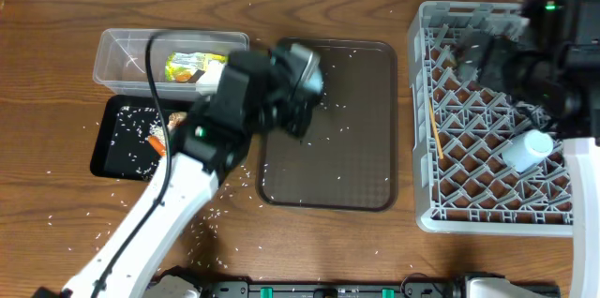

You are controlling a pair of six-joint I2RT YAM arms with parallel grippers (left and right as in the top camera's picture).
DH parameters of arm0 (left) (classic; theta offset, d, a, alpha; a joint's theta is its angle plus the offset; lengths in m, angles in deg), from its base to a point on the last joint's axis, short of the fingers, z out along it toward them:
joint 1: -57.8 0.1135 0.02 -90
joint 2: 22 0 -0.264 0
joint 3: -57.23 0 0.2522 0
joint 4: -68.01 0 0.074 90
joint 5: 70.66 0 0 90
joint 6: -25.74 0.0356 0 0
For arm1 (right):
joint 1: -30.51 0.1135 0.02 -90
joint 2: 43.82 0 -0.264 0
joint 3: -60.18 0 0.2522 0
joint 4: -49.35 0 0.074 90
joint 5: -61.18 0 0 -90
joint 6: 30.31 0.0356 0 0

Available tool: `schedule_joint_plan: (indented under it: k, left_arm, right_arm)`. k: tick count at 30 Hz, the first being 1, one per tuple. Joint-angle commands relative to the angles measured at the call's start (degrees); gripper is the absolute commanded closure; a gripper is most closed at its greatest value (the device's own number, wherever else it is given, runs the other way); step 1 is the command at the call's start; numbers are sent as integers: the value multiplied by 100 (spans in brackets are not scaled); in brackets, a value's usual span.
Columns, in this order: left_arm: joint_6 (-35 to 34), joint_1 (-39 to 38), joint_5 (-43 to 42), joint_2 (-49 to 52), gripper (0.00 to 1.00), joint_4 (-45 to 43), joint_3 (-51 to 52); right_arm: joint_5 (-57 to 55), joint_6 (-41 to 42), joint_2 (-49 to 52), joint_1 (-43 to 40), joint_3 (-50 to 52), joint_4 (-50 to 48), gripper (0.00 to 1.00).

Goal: Sort waste into correct bins and load items into the dishwasher rack
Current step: 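Carry the emptied bowl right with the left gripper toward the right gripper, then hand the bowl from the left gripper to the right gripper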

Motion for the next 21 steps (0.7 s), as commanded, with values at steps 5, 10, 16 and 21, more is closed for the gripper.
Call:
schedule_joint_plan:
  k: [5, 10, 16, 21]
  left_arm:
    - [-1834, -20, -2002, 1554, 94, -2028, -960]
    - [-3923, -101, -2756, 2684, 94, -4817, -960]
    - [-5595, -490, -2865, 3744, 94, -7438, -962]
    - [-5685, -918, -2581, 4129, 94, -7744, -964]
  right_arm:
    - [-203, 321, -590, -962, -140, 409, 1]
    - [-426, 656, -704, -1567, -140, 695, 1]
    - [-385, 778, -649, -1847, -138, 826, 1]
    - [-385, 804, -649, -1847, -138, 935, 1]
